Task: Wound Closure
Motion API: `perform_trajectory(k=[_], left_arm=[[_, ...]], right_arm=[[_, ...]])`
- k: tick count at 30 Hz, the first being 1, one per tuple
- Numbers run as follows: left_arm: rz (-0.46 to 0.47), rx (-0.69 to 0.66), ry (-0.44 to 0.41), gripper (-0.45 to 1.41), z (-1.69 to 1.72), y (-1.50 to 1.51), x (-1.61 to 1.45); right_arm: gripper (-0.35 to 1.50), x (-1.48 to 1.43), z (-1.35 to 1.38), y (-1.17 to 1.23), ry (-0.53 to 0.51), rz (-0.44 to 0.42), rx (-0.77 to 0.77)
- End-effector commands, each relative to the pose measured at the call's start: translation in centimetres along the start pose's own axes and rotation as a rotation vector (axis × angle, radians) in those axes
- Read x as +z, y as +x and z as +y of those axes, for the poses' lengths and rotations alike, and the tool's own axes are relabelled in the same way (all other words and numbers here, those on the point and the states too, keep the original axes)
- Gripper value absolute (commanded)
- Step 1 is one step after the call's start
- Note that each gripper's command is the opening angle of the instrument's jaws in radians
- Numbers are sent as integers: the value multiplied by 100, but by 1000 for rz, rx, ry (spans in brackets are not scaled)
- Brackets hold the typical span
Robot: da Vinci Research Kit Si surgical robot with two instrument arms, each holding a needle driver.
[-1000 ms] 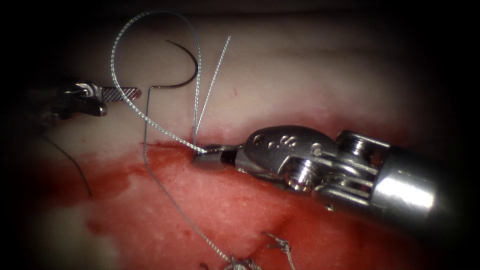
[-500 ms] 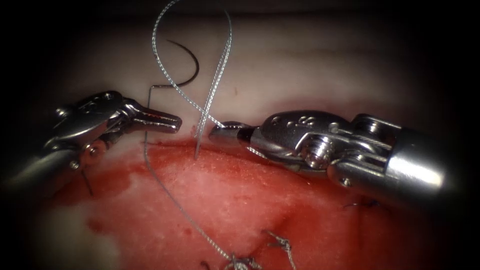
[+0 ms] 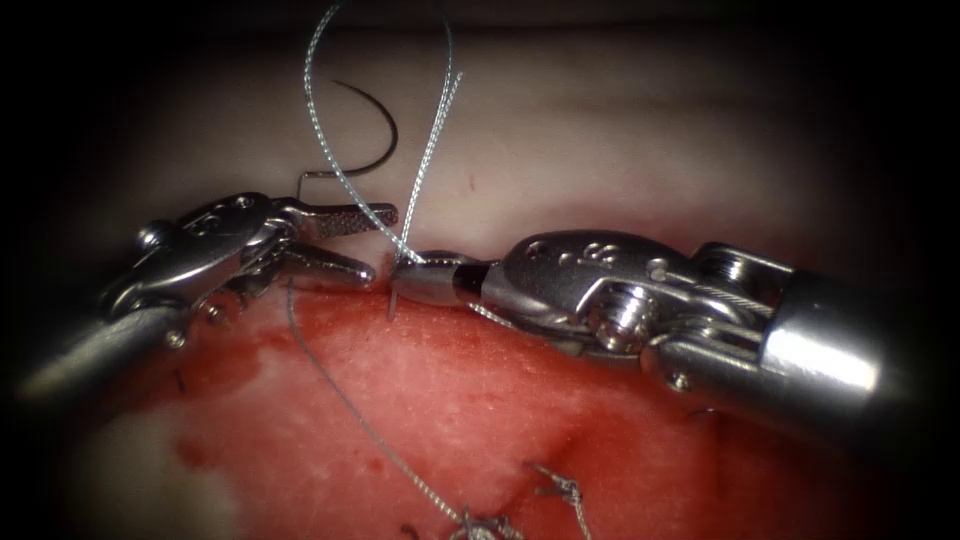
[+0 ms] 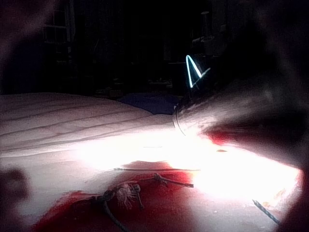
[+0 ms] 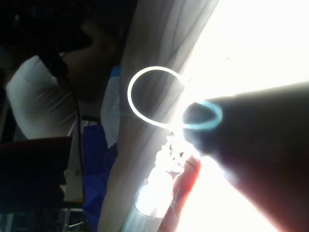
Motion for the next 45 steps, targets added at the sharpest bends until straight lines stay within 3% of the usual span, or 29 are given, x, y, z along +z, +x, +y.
perform_trajectory(k=[1, 5, 10, 17, 23, 29, 31, 34, 39, 41, 42, 43, 45], left_arm=[[6, 10, -2, 32, 1, 16, 4], [11, 11, 6, 21, 1, 16, 7], [16, 15, 16, -13, 0, 14, 14], [17, 14, 18, -11, 0, 15, 15], [19, 12, 20, 12, 1, 17, 16], [33, 7, 19, 7, 6, 20, 18], [37, 5, 13, -1, 8, 21, 19], [36, 7, 5, -45, 10, 19, 21], [28, 2, -19, -45, 12, 17, 16], [32, 7, -14, -45, 12, 18, 13], [19, 6, -18, -45, 11, 18, 5], [0, 6, -15, -45, 11, 18, 0], [-59, 9, 1, -45, 13, 18, -13]], right_arm=[[-35, -2, -1, -19, 0, -10, -2], [-35, -2, 0, -20, -4, -9, -1], [-35, -2, 0, -20, -7, -9, -2], [-35, -1, 1, -20, -13, -9, -2], [-35, -1, 1, -20, -14, -9, -3], [-35, -1, 1, -20, -16, -8, -3], [-35, -1, 1, -20, -16, -8, -3], [-35, -1, 2, -20, -17, -8, -4], [-35, 0, 2, -21, -30, -22, 3], [46, -2, 4, -22, -63, -61, 2], [96, -6, 8, -26, -82, -134, 0], [118, -9, 9, -28, -92, -168, 7], [126, -15, 10, -31, -104, -215, 11]])
